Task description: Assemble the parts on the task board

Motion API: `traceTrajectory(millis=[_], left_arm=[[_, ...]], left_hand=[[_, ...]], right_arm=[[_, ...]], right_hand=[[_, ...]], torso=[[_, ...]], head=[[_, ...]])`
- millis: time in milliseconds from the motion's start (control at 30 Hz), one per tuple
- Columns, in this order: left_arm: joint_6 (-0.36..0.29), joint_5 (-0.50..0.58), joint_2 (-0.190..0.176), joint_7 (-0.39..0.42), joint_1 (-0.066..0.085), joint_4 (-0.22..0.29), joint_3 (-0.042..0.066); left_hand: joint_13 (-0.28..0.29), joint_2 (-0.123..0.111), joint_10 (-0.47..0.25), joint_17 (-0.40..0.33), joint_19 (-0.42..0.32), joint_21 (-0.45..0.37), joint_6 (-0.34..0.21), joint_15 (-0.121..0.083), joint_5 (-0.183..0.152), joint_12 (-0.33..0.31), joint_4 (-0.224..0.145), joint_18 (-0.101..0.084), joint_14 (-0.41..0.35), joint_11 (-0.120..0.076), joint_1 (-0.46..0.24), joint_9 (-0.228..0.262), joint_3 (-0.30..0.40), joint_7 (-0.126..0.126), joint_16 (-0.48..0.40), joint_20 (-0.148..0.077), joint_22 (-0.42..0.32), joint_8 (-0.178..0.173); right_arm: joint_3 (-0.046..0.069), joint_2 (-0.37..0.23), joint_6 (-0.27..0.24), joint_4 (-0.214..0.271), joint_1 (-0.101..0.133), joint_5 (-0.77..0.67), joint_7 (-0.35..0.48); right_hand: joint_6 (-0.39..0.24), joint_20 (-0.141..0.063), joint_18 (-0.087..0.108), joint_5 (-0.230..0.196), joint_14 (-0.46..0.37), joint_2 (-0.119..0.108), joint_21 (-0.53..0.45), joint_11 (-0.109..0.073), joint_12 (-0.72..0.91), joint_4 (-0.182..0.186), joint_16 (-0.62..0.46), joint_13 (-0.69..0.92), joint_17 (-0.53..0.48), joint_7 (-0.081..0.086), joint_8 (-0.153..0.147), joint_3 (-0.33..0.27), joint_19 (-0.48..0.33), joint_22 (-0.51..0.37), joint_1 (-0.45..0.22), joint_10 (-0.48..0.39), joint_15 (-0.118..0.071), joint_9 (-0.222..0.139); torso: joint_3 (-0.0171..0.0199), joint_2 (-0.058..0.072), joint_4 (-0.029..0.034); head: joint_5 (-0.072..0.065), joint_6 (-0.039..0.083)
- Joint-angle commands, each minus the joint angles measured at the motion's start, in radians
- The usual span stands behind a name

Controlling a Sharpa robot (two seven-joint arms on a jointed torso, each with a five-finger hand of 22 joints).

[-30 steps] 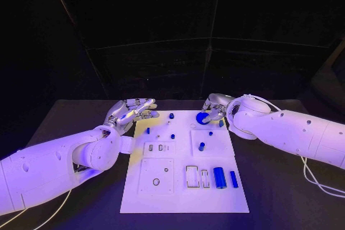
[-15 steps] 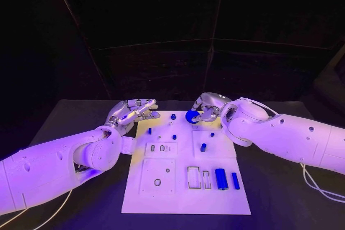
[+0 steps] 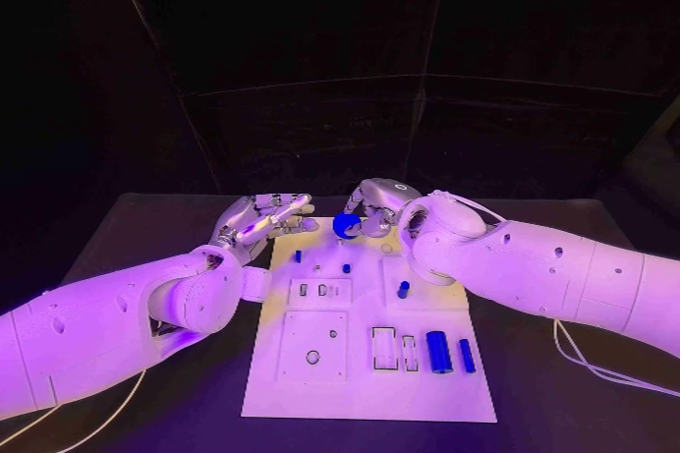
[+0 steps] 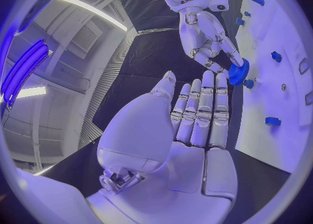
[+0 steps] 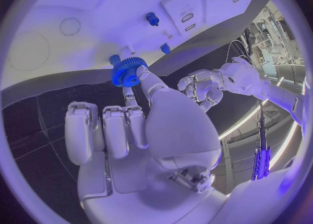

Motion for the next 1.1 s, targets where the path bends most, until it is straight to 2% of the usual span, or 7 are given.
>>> traceTrajectory(millis=[33, 200, 433, 500, 767, 900, 1100], left_arm=[[0.008, -0.005, 0.002, 0.007, 0.002, 0.001, 0.001], [0.008, -0.005, 0.003, 0.007, 0.002, 0.0, 0.001], [0.007, -0.005, 0.006, 0.006, 0.002, 0.0, 0.001], [0.007, -0.005, 0.006, 0.006, 0.002, 0.0, 0.001], [0.008, -0.005, 0.007, 0.006, 0.002, -0.001, 0.001], [0.009, -0.005, 0.008, 0.005, 0.002, -0.001, 0.001], [0.012, -0.005, 0.008, 0.004, 0.002, -0.001, 0.001]], left_hand=[[-0.001, 0.002, 0.008, 0.002, 0.008, -0.003, 0.006, 0.0, 0.001, -0.006, -0.008, 0.015, 0.009, -0.001, 0.012, -0.001, 0.001, -0.001, -0.005, -0.002, -0.001, -0.006], [-0.001, 0.002, 0.008, 0.002, 0.008, -0.003, 0.006, 0.0, 0.001, -0.006, -0.008, 0.015, 0.009, -0.001, 0.012, -0.001, 0.001, -0.001, -0.005, -0.002, -0.001, -0.006], [-0.001, 0.002, 0.009, 0.002, 0.008, -0.003, 0.006, 0.0, 0.001, -0.006, -0.008, 0.015, 0.009, -0.001, 0.012, -0.001, 0.001, -0.001, -0.005, -0.002, -0.001, -0.006], [-0.001, 0.002, 0.009, 0.002, 0.008, -0.003, 0.006, 0.0, 0.001, -0.006, -0.008, 0.015, 0.009, -0.001, 0.012, -0.001, 0.001, -0.001, -0.005, -0.002, -0.001, -0.006], [-0.001, 0.002, 0.009, 0.002, 0.008, -0.003, 0.006, 0.0, 0.001, -0.006, -0.008, 0.015, 0.009, -0.001, 0.012, -0.001, 0.001, -0.001, -0.005, -0.002, -0.001, -0.006], [-0.001, 0.002, 0.009, 0.002, 0.008, -0.003, 0.006, 0.0, 0.001, -0.006, -0.009, 0.015, 0.009, -0.001, 0.013, -0.001, 0.001, -0.001, -0.006, -0.002, -0.001, -0.006], [-0.001, 0.001, 0.009, 0.002, 0.008, -0.003, 0.006, 0.0, 0.001, -0.007, -0.009, 0.015, 0.009, -0.001, 0.013, -0.001, 0.001, 0.0, -0.006, -0.002, -0.001, -0.006]], right_arm=[[-0.001, 0.016, 0.008, -0.019, -0.002, -0.016, 0.019], [-0.005, 0.046, 0.039, -0.047, -0.008, -0.011, 0.025], [-0.006, 0.067, 0.085, -0.068, -0.012, -0.008, 0.022], [-0.007, 0.069, 0.091, -0.072, -0.012, -0.007, 0.021], [-0.007, 0.074, 0.112, -0.082, -0.014, -0.007, 0.018], [-0.007, 0.074, 0.116, -0.086, -0.014, -0.006, 0.015], [-0.007, 0.076, 0.122, -0.093, -0.014, -0.006, 0.015]], right_hand=[[0.039, -0.005, -0.017, 0.007, 0.076, 0.0, 0.004, -0.006, 0.001, -0.001, 0.005, 0.18, 0.12, -0.026, 0.003, 0.006, 0.033, 0.122, -0.004, 0.05, -0.006, 0.001], [0.039, -0.005, -0.017, 0.008, 0.076, -0.001, 0.004, -0.006, -0.001, -0.001, 0.004, 0.178, 0.12, -0.026, 0.002, 0.008, 0.034, 0.123, -0.005, 0.049, -0.006, 0.001], [0.037, -0.005, -0.017, 0.01, 0.075, -0.006, 0.004, -0.005, -0.007, 0.0, 0.003, 0.172, 0.117, -0.024, -0.003, 0.009, 0.034, 0.123, -0.012, 0.044, -0.005, -0.001], [0.037, -0.005, -0.017, 0.01, 0.075, -0.007, 0.004, -0.005, -0.007, 0.001, 0.003, 0.172, 0.117, -0.024, -0.004, 0.009, 0.034, 0.124, -0.012, 0.044, -0.005, -0.001], [0.031, -0.005, -0.018, 0.009, 0.075, -0.014, 0.004, -0.003, -0.012, 0.001, 0.003, 0.167, 0.117, -0.022, -0.012, 0.012, 0.035, 0.126, -0.017, 0.04, -0.004, -0.004], [0.025, -0.004, -0.018, 0.003, 0.075, -0.018, 0.004, -0.001, -0.019, 0.002, 0.002, 0.16, 0.116, -0.019, -0.018, 0.014, 0.035, 0.126, -0.021, 0.035, -0.002, -0.005], [-0.011, 0.004, -0.018, -0.02, 0.075, -0.036, 0.004, 0.01, -0.037, 0.004, 0.002, 0.144, 0.116, -0.006, -0.046, 0.013, 0.035, 0.126, -0.033, 0.022, 0.007, -0.008]], torso=[[0.0012, 0.001, -0.0007], [0.0006, 0.0, -0.0011], [0.0016, 0.0, -0.001], [0.001, 0.0, -0.0012], [0.0026, 0.001, -0.005], [0.0021, 0.001, -0.0041], [0.0021, 0.001, -0.0027]], head=[[0.005, -0.001], [0.008, -0.001], [0.009, -0.002], [0.009, -0.002], [0.011, -0.006], [0.009, -0.006], [0.009, -0.007]])
